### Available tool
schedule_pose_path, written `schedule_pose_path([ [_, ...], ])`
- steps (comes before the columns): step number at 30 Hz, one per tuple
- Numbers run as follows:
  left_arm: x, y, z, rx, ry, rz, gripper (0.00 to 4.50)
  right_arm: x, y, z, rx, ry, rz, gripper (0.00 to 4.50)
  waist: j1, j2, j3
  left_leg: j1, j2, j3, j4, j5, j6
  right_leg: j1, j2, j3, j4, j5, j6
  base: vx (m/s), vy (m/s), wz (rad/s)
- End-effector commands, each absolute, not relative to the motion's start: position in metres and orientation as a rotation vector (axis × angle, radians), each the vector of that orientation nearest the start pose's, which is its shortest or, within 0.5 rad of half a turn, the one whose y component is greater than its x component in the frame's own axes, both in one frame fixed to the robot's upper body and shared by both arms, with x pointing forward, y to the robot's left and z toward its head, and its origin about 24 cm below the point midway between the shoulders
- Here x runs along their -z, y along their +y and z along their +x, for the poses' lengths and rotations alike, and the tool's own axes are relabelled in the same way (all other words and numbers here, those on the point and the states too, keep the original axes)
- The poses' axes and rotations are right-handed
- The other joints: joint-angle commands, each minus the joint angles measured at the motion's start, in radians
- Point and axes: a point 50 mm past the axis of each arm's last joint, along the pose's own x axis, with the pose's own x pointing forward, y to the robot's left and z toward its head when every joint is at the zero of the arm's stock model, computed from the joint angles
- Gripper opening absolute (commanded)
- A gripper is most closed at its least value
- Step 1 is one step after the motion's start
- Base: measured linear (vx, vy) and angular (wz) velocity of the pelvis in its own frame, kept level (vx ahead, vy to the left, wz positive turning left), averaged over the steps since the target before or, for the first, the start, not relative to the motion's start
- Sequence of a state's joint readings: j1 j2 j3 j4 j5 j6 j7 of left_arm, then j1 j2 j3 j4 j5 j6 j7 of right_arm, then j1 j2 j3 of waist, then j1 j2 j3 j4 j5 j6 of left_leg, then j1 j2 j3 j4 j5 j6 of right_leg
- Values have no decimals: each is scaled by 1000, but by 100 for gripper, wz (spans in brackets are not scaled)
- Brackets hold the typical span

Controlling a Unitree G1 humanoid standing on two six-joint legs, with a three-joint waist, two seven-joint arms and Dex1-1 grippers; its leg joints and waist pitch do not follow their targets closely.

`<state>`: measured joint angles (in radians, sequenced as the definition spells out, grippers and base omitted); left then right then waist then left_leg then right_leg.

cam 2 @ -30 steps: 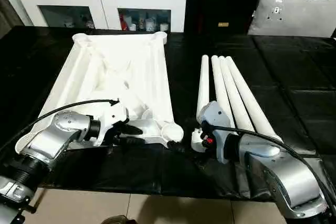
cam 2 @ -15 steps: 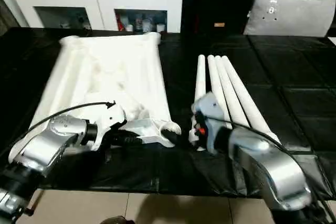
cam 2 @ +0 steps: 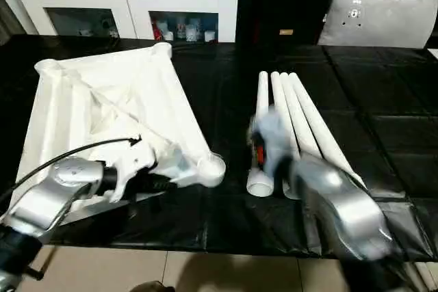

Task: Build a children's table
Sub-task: Move table base, then pick table leg

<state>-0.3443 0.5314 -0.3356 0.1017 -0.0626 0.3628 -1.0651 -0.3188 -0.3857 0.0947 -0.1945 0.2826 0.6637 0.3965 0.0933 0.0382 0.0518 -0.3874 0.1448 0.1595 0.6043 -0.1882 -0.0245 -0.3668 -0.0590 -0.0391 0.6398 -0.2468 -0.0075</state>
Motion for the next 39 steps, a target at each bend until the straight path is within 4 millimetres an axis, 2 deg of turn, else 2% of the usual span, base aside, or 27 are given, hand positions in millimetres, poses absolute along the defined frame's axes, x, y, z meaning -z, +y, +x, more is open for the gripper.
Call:
schedule_pose_path([
  [1, -57, 141, 268, 1277, 486, 426, 55, -105, -157, 298, -454, 292, -201, 450, -2, -6, -60, 27, 78, -24, -77, -103, -9, 23, -90, 49, -73, -22, -211, 0, 0, 0],
  [4, -64, 137, 265, 1300, 441, 394, 63, -100, -153, 304, -439, 405, -217, 450, 0, -6, -63, 22, 75, -24, -72, -69, 4, 30, -90, 49, -66, 49, -217, 0, 0, 0],
  [7, -71, 136, 271, 1257, 381, 373, 93, -105, -146, 314, -432, 395, -199, 450, -2, -7, -64, 20, 76, -24, -71, -76, 7, 32, -95, 48, -66, 52, -228, 0, 0, 0],
  [11, -81, 136, 273, 1239, 341, 361, 124, -107, -146, 326, -322, 424, -136, 450, -7, -9, -60, 22, 76, -22, -74, -94, -9, 30, -92, 49, -68, 11, -229, 0, 0, 0],
  [15, -91, 136, 272, 1219, 319, 343, 146, -104, -146, 326, -253, 482, -50, 450, -6, -8, -60, 25, 76, -21, -76, -98, -26, 29, -88, 50, -67, -3, -214, 0, 0, 0],
  [18, -95, 135, 273, 1209, 302, 323, 180, -99, -149, 325, -206, 532, -33, 450, -5, -7, -61, 25, 75, -21, -77, -90, -34, 29, -88, 50, -65, 10, -206, 0, 0, 0],
  [21, -98, 133, 273, 1202, 297, 288, 183, -95, -151, 325, -186, 563, -9, 450, -4, -4, -61, 25, 73, -20, -76, -94, -45, 29, -88, 49, -66, 6, -204, 0, 0, 0],
  [24, -99, 134, 271, 1195, 307, 285, 183, -94, -152, 323, -165, 599, 8, 450, -4, -9, -61, 24, 72, -19, -77, -91, -46, 31, -88, 51, -67, 6, -190, 0, 0, 0],
  [28, -98, 134, 270, 1183, 313, 280, 183, -91, -152, 323, -159, 622, 9, 450, -4, -8, -60, 24, 72, -19, -78, -98, -50, 29, -88, 51, -69, -13, -182, 0, 0, 0],
  [29, -98, 134, 270, 1179, 315, 279, 183, -90, -152, 323, -157, 631, 10, 450, -4, -13, -60, 24, 72, -18, -78, -100, -51, 29, -87, 52, -70, -22, -180, 0, 0, 0],
  [31, -98, 134, 269, 1174, 318, 281, 183, -88, -151, 323, -166, 659, 8, 450, -4, -10, -60, 24, 72, -19, -77, -94, -52, 29, -87, 51, -69, -23, -179, 0, 0, 0],
  [39, -98, 131, 268, 1173, 323, 277, 183, -80, -145, 319, -186, 742, 60, 450, -3, -14, -60, 23, 72, -18, -78, -88, -53, 27, -87, 52, -68, -31, -170, 0, 0, 0],
])
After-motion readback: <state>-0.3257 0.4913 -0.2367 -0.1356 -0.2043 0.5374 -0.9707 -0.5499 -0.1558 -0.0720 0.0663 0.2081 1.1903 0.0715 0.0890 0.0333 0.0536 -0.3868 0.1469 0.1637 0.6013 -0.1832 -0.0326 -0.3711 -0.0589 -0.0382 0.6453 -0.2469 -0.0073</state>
